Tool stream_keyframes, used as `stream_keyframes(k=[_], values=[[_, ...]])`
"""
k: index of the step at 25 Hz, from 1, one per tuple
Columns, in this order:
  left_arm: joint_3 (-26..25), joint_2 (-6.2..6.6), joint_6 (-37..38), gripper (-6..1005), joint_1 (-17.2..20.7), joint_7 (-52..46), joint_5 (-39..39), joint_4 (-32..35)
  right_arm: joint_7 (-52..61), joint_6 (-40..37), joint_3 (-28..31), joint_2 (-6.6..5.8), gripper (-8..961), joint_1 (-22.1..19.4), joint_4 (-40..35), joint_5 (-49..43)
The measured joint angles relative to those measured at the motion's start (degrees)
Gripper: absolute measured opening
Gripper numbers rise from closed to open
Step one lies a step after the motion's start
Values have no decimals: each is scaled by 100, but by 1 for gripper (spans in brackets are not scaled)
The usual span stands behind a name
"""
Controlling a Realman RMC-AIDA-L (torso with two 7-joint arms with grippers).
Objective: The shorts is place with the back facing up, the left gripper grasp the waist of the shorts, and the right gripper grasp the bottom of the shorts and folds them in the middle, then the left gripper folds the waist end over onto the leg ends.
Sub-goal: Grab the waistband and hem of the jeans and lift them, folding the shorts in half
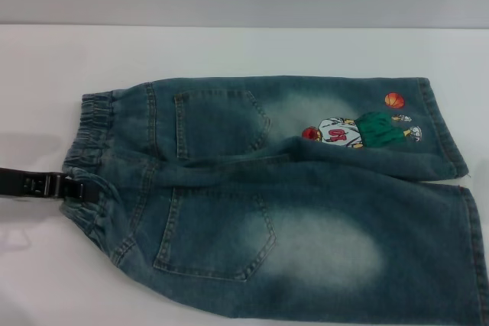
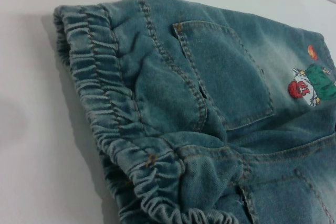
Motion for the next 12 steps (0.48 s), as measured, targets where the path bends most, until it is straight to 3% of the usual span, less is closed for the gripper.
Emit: stream_keyframes(k=[12], values=[[-8, -18, -7, 67, -10, -1, 1, 0, 7, 19, -139, 122, 795, 37, -5, -196]])
